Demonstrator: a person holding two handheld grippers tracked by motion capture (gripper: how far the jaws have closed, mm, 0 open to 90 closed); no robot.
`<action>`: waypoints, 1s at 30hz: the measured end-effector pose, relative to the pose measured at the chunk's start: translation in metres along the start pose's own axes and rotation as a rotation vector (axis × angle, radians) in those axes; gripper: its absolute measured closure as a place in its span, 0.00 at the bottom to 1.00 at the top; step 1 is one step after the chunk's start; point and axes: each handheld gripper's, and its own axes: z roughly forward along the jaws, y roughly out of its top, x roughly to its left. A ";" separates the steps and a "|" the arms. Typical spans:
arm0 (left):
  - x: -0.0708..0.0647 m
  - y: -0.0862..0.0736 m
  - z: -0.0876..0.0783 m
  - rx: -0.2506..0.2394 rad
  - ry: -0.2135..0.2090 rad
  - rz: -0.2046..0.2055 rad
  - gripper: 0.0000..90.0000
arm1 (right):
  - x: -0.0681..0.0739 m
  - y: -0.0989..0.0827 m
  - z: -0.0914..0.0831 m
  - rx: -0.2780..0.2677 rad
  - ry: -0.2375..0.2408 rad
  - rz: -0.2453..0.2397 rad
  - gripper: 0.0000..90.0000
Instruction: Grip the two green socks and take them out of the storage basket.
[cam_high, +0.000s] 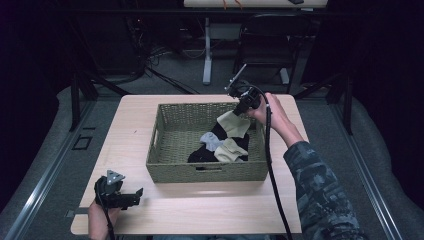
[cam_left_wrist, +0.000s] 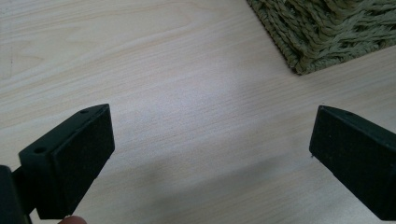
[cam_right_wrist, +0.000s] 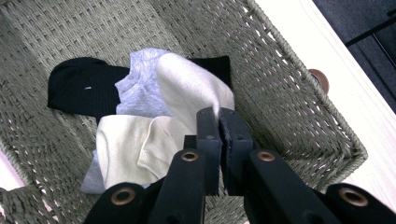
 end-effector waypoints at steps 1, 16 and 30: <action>0.000 0.000 0.000 0.000 0.000 0.001 0.00 | 0.000 0.000 -0.001 -0.001 0.004 0.001 0.98; 0.000 0.000 0.000 0.003 0.001 -0.002 0.00 | -0.004 0.002 -0.018 -0.023 -0.002 0.014 0.98; 0.000 0.000 0.001 0.005 -0.002 -0.005 0.00 | -0.006 0.014 -0.045 -0.053 -0.015 0.021 0.98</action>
